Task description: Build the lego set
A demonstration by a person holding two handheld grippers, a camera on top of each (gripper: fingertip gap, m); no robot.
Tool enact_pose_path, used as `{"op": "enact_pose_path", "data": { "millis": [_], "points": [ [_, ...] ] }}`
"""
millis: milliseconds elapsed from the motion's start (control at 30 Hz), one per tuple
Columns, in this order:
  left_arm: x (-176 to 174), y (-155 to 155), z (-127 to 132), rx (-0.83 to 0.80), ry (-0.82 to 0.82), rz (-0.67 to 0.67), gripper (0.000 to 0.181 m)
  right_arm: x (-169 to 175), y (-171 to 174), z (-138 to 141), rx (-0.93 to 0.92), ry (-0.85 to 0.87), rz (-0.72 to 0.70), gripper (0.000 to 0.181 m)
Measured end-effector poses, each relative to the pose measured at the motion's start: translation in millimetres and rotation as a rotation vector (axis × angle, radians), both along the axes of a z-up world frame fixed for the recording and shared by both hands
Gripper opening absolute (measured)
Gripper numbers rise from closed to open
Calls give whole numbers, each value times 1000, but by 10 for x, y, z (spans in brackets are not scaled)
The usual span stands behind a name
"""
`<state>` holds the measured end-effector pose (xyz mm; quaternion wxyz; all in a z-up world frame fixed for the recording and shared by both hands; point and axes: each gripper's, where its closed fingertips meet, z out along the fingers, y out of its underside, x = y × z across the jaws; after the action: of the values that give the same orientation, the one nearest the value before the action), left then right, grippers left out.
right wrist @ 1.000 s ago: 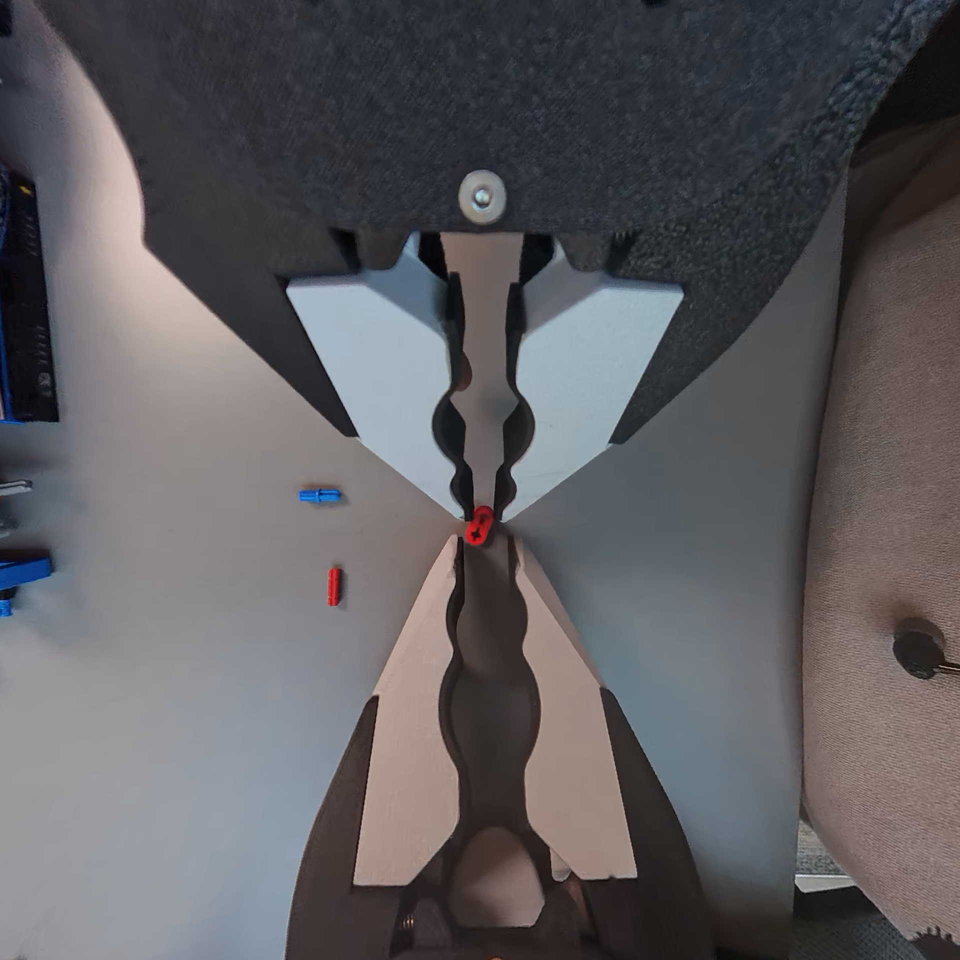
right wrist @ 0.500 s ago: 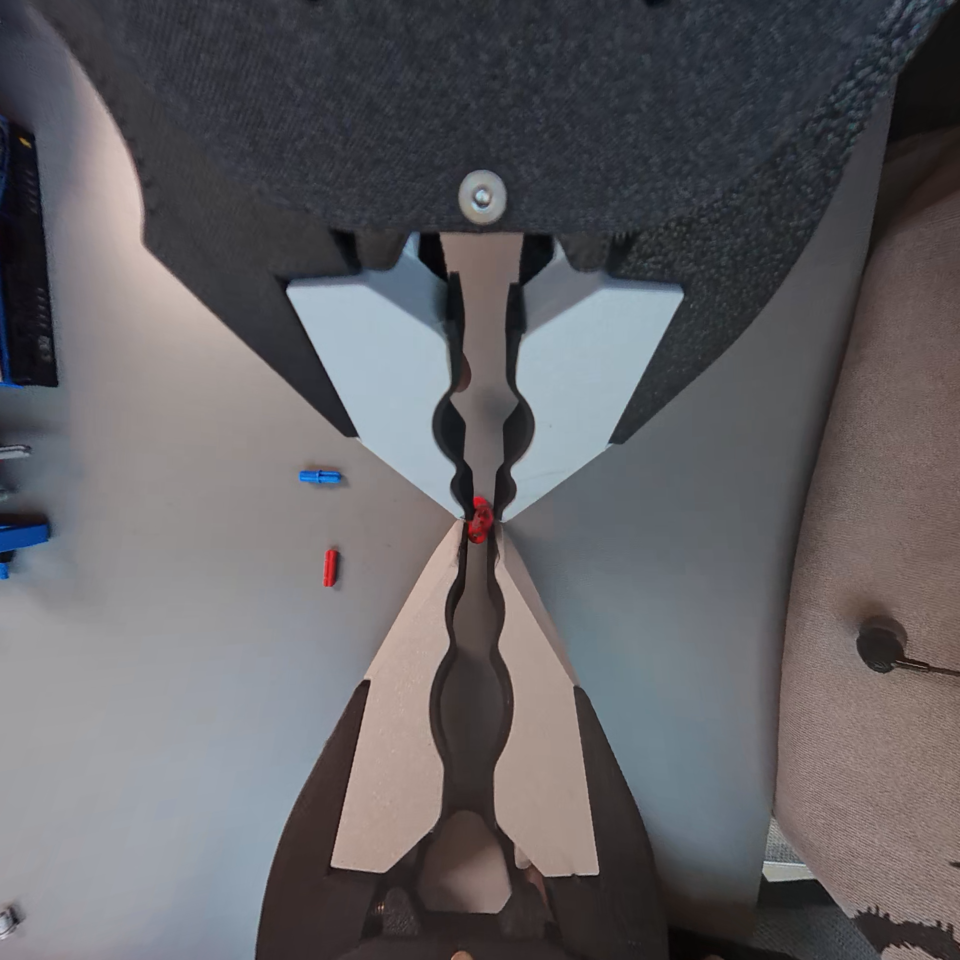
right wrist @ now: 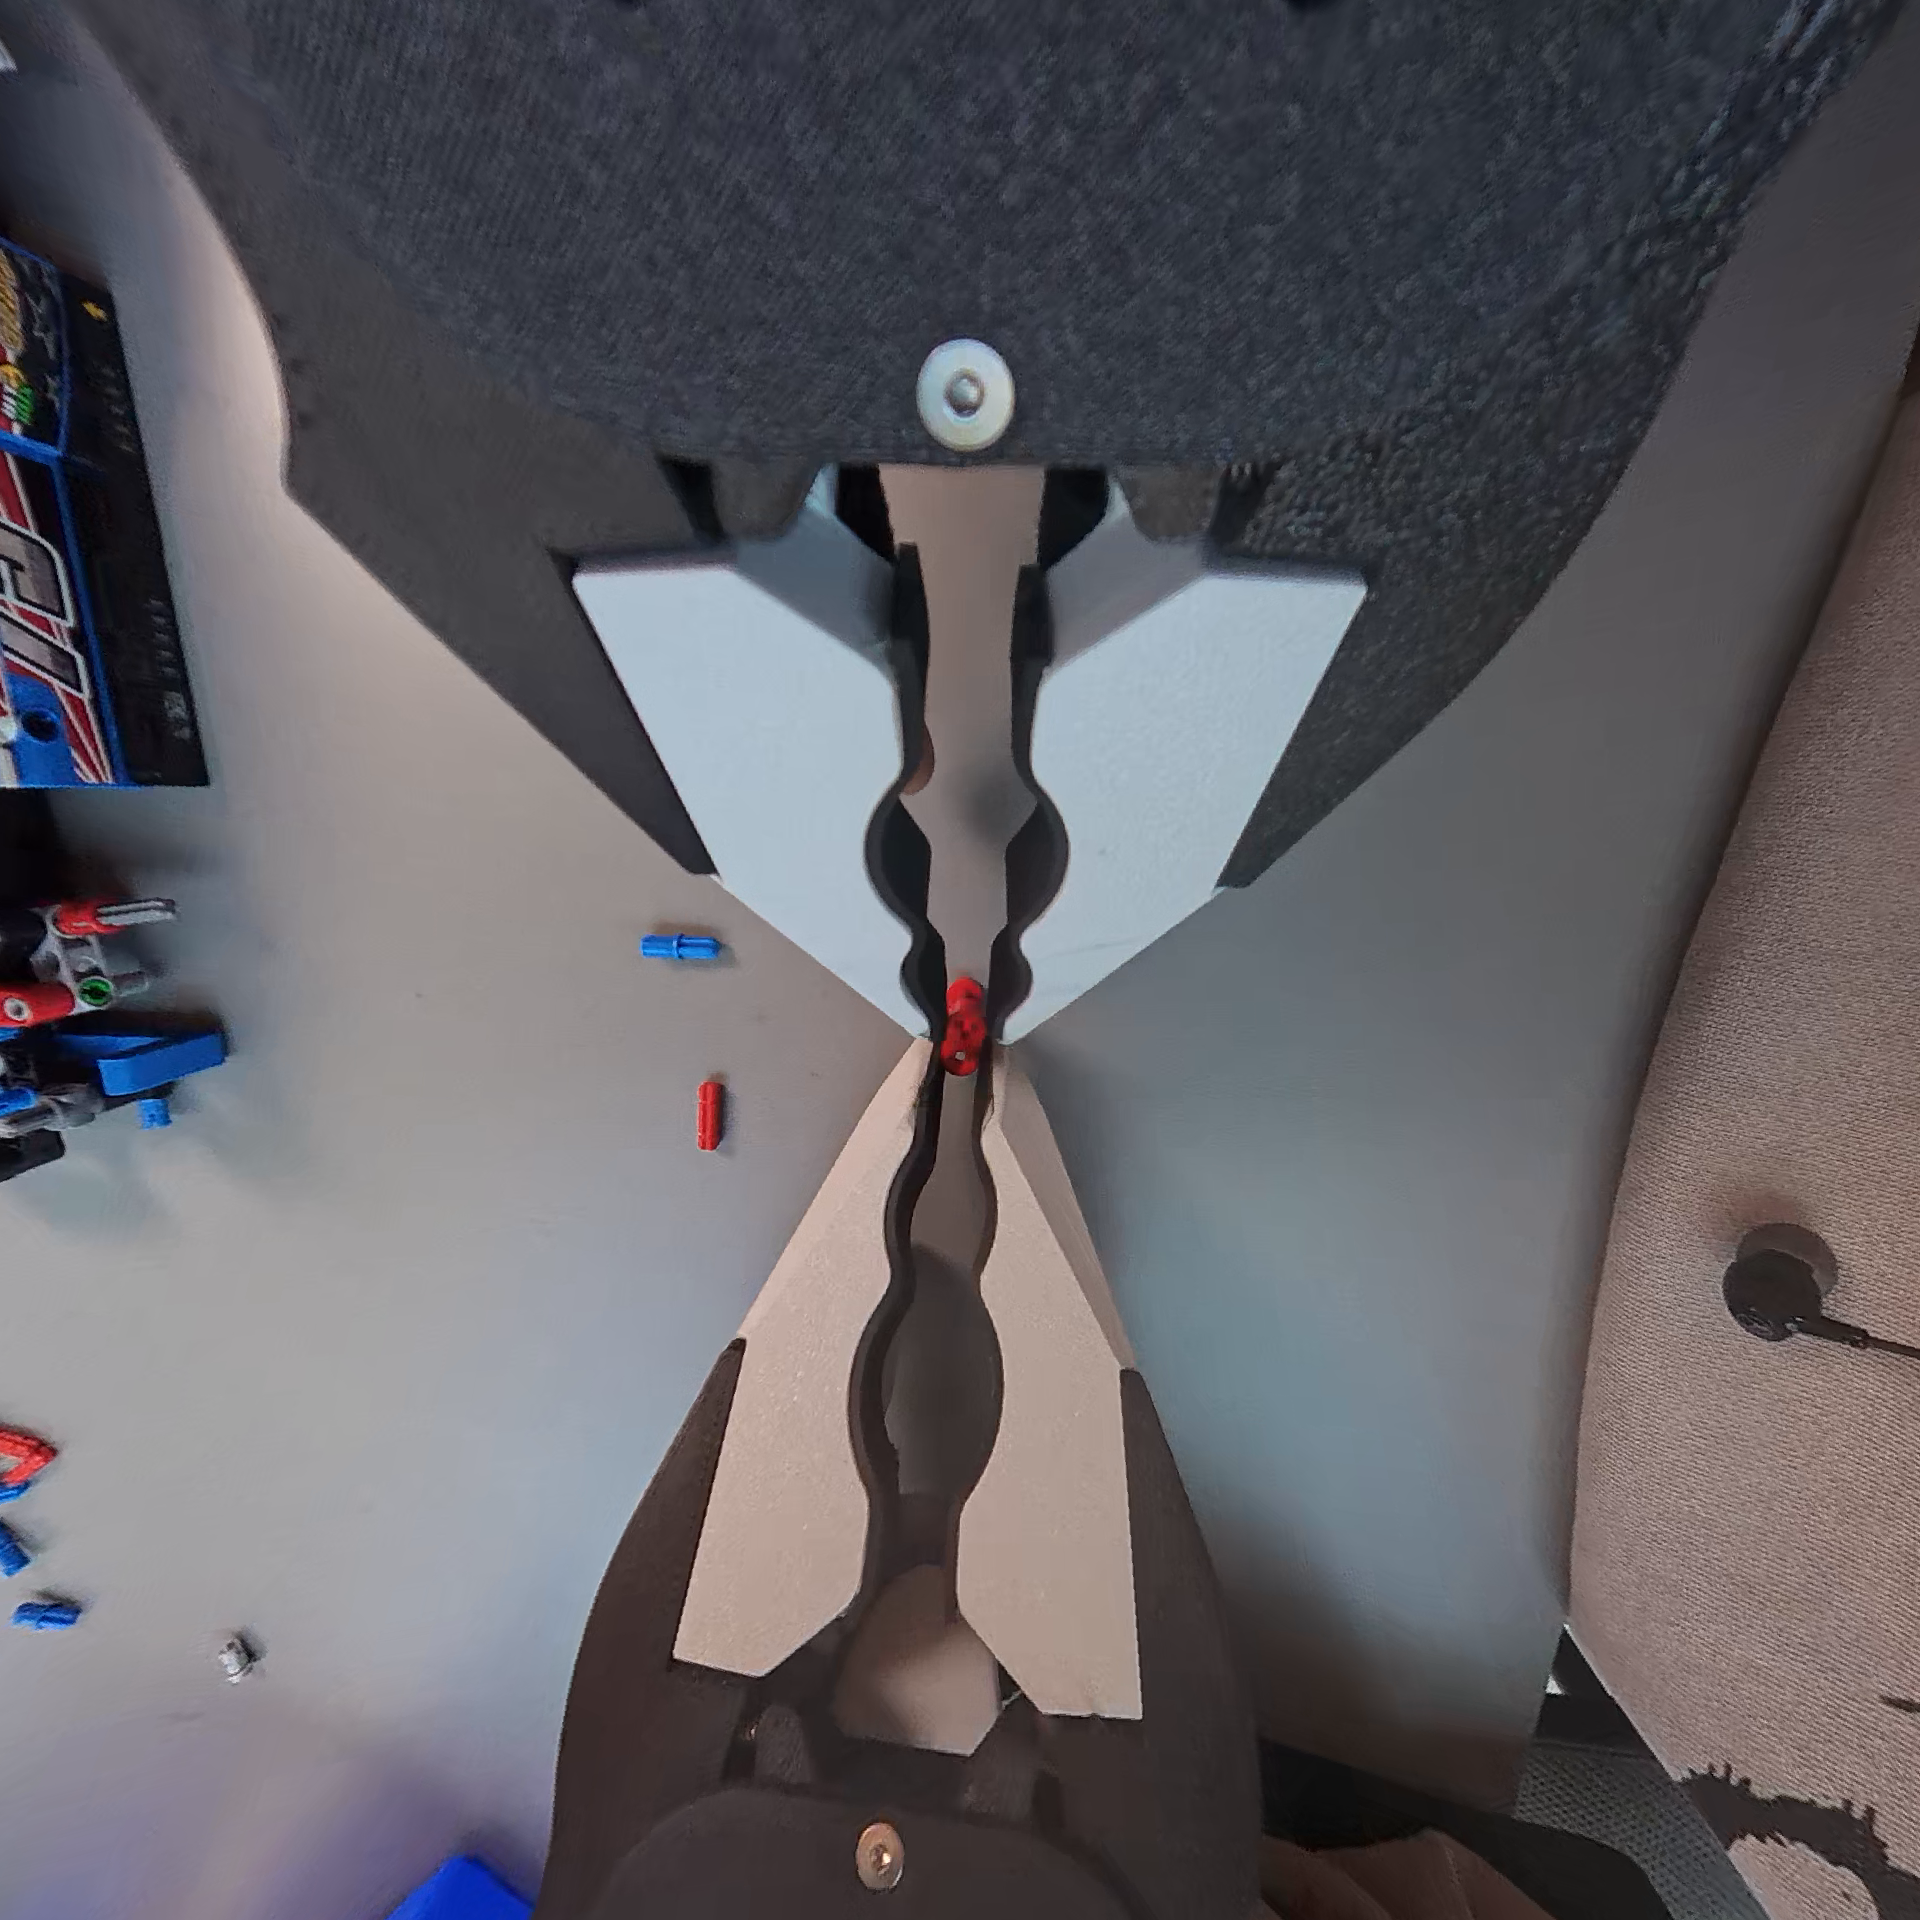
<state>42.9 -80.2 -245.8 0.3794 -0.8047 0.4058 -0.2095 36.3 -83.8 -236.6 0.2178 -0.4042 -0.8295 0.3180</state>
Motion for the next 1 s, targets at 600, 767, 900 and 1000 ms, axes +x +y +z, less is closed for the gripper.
{"op": "enact_pose_path", "data": {
  "millis": [600, 767, 900, 1000],
  "points": [
    [-25, 21, 56, 14, -30, 9, 7, -19, 23, 1, -65, 10, -2, 5],
    [-29, 24, 70, 21, -33, 11, 6, -23, 26, 1, -59, 9, 2, 5],
    [-22, 27, 64, 20, -33, 10, 6, -15, 31, -10, -59, 3, 5, 5],
    [-18, 26, 64, 22, -34, 8, 6, -10, 33, -10, -60, 3, 8, 5]
  ]
}}
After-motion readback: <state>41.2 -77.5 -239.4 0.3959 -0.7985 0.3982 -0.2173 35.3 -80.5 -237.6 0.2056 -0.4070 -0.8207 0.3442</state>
